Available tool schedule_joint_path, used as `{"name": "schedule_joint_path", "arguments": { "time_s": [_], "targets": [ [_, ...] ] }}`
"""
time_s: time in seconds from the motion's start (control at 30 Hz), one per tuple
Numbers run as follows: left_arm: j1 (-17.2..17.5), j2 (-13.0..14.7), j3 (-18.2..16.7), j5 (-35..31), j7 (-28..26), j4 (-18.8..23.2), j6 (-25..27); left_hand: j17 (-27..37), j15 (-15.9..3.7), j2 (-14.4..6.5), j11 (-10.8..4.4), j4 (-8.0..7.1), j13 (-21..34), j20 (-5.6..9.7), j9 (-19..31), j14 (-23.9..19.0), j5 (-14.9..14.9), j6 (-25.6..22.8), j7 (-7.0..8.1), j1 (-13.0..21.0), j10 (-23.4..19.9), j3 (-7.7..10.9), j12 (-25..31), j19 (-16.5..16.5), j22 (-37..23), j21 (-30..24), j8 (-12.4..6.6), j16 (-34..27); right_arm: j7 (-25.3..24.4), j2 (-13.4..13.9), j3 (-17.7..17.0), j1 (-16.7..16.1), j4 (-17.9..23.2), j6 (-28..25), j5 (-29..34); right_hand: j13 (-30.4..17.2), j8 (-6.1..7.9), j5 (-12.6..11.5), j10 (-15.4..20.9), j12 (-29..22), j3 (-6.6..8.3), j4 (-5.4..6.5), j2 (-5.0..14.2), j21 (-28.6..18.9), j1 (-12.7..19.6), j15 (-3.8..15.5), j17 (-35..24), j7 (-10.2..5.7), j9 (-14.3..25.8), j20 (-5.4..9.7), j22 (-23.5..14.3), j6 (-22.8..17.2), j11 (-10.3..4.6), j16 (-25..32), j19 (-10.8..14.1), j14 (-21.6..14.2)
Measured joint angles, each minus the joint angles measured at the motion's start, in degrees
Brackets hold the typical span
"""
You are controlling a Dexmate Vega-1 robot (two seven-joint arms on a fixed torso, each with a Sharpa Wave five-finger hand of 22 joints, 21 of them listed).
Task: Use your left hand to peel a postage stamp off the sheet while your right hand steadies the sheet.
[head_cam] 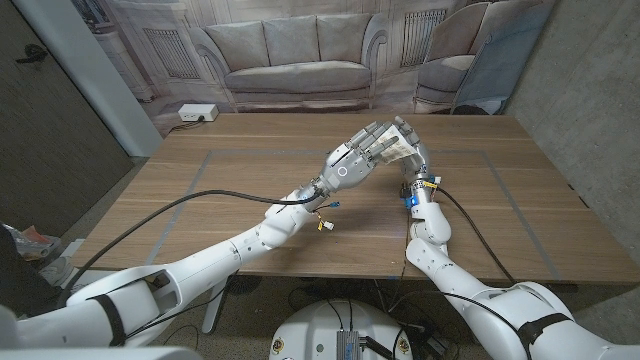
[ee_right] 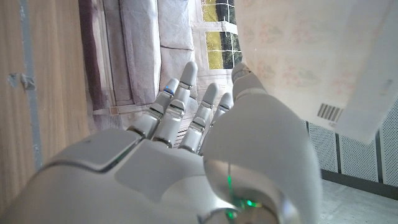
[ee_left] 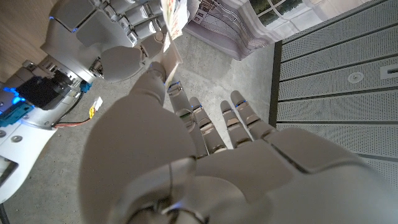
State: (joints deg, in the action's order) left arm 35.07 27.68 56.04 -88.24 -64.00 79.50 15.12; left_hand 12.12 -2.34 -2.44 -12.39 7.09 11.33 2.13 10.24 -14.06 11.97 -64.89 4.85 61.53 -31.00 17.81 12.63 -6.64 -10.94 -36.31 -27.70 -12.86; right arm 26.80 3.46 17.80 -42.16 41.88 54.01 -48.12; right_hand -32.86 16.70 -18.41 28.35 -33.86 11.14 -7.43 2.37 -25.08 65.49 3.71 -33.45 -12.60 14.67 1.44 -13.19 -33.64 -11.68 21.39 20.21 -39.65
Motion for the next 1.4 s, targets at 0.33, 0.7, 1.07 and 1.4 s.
{"name": "schedule_joint_path", "arguments": {
  "time_s": [0.33, 0.7, 1.07, 1.4],
  "targets": [
    [4.5, -3.4, -6.7, 1.1, 0.0, 0.2, -4.0, 0.0, 0.0, 0.2, -0.08, 0.59, 0.0, 0.0, 0.0, -0.4, 0.0, -1.4, -1.36, 0.8, -0.9, 0.58, 0.0, 0.0, 0.0, -0.5, 0.32, 0.0, -0.4, -0.4, -0.4, -0.1, 0.0, -0.2, 0.4, 1.5, 1.8, -0.2, -0.9, 1.3, -0.23, 0.24, 1.07, -0.6, -0.2, 0.1, 0.6, -0.09, 0.9, -0.31, 0.0, -3.7, 0.52, -2.0, -0.3, 0.6],
    [7.1, -6.2, -12.9, 2.8, 0.0, 0.3, -11.4, 0.0, 0.01, 0.4, -0.08, 0.58, 0.0, 0.0, 0.3, -0.4, 0.0, -1.4, -1.36, 1.0, -0.9, 0.57, -0.5, 0.0, 0.0, -0.5, 0.24, 0.5, -4.1, 0.4, 0.4, -0.5, 0.1, -0.9, 2.5, 2.7, 2.47, -0.4, -1.5, 2.4, -0.07, 0.4, 2.4, -0.8, 0.5, -0.03, 1.1, -0.09, 0.9, -0.31, 0.0, -4.9, 0.11, -2.8, -0.3, 0.9],
    [7.3, -7.0, -14.5, 2.9, 0.0, -0.2, -14.9, 0.0, 0.01, 0.4, -0.08, 0.58, 0.0, 0.0, 0.6, -0.4, 0.0, -1.4, -1.36, 1.0, -0.9, 0.56, -0.4, 0.0, 0.0, -0.5, 0.24, 0.5, -4.7, 0.1, -0.1, -0.5, 0.1, -0.5, 2.2, 4.0, 7.95, 0.0, 4.8, 1.3, -3.33, 1.9, 1.95, -1.9, -2.7, 0.08, -1.4, 0.23, 1.7, 0.73, 0.0, -18.2, -0.04, -0.6, -0.3, -0.3],
    [6.8, -7.2, -14.7, 2.9, 0.0, -0.9, -16.3, 0.0, 0.01, 0.4, -0.08, 0.32, 0.0, 0.0, 0.6, -0.4, -0.5, -1.4, -1.35, 1.0, -0.9, 0.81, -0.4, 0.0, 0.0, -0.5, 0.25, 0.5, -4.7, 0.1, 0.0, -0.5, 0.1, -0.6, 2.1, 4.0, 3.58, 0.0, 5.1, 1.8, -4.11, 2.69, 3.4, -2.9, -4.2, 0.48, -1.7, -0.01, -0.8, 0.73, 0.0, -12.8, 0.2, -0.2, -0.3, -1.3]
  ]
}}
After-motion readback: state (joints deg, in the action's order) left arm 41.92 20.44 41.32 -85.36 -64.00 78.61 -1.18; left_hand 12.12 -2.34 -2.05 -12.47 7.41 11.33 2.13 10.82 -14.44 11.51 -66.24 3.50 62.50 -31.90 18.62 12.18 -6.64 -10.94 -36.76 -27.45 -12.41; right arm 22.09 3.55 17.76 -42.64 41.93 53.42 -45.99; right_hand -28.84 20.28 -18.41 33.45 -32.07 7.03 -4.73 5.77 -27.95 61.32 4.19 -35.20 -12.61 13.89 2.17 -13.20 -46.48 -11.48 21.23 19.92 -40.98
